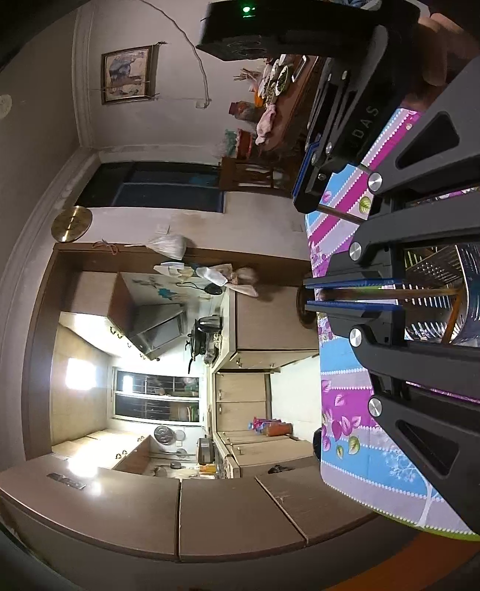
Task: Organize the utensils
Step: 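Lower both chopsticks into the blue holder and open both tools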
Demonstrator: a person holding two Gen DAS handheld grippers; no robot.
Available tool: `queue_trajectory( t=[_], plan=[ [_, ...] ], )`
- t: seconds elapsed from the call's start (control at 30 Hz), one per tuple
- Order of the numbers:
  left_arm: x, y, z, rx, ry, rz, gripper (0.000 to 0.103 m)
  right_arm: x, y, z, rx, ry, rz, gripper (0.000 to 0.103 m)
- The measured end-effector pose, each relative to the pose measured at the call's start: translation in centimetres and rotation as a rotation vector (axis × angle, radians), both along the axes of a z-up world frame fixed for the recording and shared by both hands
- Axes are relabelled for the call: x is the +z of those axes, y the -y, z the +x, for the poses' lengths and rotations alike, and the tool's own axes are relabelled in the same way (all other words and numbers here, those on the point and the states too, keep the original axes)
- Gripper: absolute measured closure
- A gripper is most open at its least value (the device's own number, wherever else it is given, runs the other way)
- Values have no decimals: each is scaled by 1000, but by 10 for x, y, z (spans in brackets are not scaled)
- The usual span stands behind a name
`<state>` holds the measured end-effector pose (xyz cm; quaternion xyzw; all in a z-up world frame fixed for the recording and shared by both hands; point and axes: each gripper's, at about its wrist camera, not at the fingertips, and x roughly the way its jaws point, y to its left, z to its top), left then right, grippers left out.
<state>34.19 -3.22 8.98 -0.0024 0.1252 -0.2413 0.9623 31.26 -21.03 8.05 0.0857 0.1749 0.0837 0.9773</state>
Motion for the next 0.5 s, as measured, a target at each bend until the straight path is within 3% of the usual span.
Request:
queue_trajectory(
  t=[0.13,0.3,0.43,0.47,0.5],
  plan=[
    [6,-9,-5,24,20,-8,95,11,4,-4,-24,21,-1,97],
    [47,-26,-33,57,137,-36,95,45,19,-28,-46,109,22,97],
    [85,-49,-82,104,265,-35,95,78,38,-65,-66,199,16,96],
    [91,-54,-95,113,289,-33,95,86,45,-83,-73,223,12,89],
    [96,-62,-116,141,336,-18,92,90,50,-97,-77,241,6,71]
  ],
)
